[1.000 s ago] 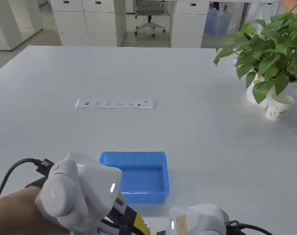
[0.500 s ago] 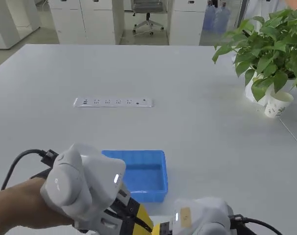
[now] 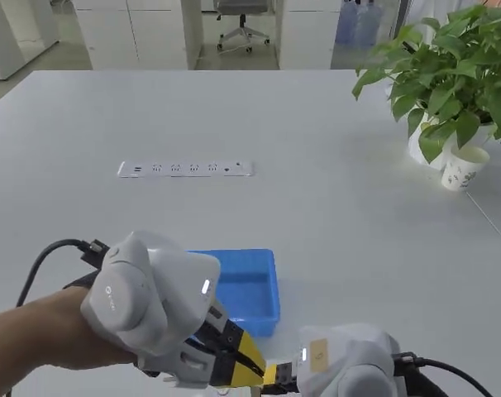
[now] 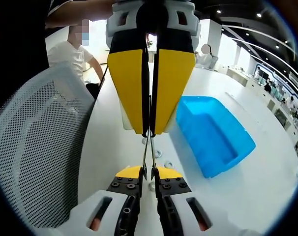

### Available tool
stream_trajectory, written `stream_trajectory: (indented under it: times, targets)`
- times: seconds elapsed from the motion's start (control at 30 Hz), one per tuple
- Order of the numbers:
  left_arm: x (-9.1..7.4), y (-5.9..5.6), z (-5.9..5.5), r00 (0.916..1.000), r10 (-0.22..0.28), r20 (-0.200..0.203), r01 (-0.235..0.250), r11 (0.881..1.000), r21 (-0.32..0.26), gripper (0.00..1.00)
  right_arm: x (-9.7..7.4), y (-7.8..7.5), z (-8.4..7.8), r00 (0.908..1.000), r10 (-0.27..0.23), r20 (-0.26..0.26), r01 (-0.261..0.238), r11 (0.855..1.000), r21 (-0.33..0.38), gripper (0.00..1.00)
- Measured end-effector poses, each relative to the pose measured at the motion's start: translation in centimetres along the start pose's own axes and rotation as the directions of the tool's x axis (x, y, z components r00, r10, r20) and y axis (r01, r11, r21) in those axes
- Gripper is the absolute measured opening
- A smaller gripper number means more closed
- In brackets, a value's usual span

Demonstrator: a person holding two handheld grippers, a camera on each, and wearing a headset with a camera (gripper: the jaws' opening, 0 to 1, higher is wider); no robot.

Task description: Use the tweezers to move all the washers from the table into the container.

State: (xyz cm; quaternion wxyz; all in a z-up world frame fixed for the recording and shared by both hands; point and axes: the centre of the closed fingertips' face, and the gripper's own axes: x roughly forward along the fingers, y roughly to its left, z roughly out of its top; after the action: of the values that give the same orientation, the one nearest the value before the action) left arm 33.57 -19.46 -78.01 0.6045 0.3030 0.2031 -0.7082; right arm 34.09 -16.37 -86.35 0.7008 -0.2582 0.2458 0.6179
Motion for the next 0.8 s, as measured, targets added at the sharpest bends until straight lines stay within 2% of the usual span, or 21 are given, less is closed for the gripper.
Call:
stream_trajectory:
  times: [0.8]
  targets:
    - [0.9, 0.6, 0.1, 0.9998, -0.018, 0.013, 0.018, 1.0, -0.003, 0.05, -0.2, -0.4, -1.1, 0.9998, -0.016, -0.012, 0.017, 1.0, 0.025, 0.12]
